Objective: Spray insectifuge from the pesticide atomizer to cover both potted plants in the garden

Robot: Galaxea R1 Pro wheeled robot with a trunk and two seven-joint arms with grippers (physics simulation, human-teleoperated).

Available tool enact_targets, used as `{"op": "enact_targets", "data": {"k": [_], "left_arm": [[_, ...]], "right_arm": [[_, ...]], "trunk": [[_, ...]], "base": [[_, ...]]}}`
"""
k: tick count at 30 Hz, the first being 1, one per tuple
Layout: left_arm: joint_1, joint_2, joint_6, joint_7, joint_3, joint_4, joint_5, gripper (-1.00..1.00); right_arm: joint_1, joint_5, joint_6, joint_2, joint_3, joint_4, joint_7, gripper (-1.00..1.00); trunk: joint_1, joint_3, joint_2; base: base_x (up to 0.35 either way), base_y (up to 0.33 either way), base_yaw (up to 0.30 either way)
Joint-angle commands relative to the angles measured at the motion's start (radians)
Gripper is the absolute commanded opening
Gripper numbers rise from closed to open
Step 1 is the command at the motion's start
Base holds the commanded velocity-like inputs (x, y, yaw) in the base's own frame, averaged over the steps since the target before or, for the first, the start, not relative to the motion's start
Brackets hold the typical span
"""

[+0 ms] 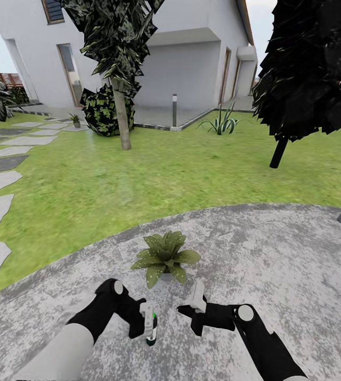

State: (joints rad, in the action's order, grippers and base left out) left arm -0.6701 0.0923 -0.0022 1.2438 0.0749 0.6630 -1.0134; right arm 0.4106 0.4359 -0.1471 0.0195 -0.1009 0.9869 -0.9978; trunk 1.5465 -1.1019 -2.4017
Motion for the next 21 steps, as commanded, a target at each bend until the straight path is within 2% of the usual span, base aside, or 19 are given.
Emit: {"op": "enact_targets", "data": {"k": [1, 7, 17, 21], "left_arm": [[-0.001, 0.006, 0.000, 0.003, 0.000, 0.002, -0.005, -1.00], [-0.003, 0.042, 0.004, -0.009, 0.002, 0.005, -0.014, -1.00], [-0.004, 0.076, 0.001, -0.026, 0.003, 0.008, -0.007, -1.00], [-0.003, 0.082, 0.001, -0.026, 0.001, 0.030, -0.004, -1.00]], "right_arm": [[0.000, 0.010, -0.009, 0.000, 0.001, 0.000, -0.001, -1.00], [0.000, 0.010, -0.009, 0.000, 0.001, 0.000, -0.001, -1.00], [0.000, 0.010, -0.010, 0.000, 0.001, -0.001, 0.000, -1.00], [0.000, 0.010, -0.009, 0.000, 0.001, -0.001, 0.001, -1.00]], "trunk": [[0.000, -0.001, 0.000], [0.000, -0.001, 0.000], [0.000, -0.001, 0.000], [0.000, -0.001, 0.000]], "base": [[0.000, 0.000, 0.000], [0.000, 0.000, 0.000], [0.000, 0.000, 0.000], [0.000, 0.000, 0.000]]}}
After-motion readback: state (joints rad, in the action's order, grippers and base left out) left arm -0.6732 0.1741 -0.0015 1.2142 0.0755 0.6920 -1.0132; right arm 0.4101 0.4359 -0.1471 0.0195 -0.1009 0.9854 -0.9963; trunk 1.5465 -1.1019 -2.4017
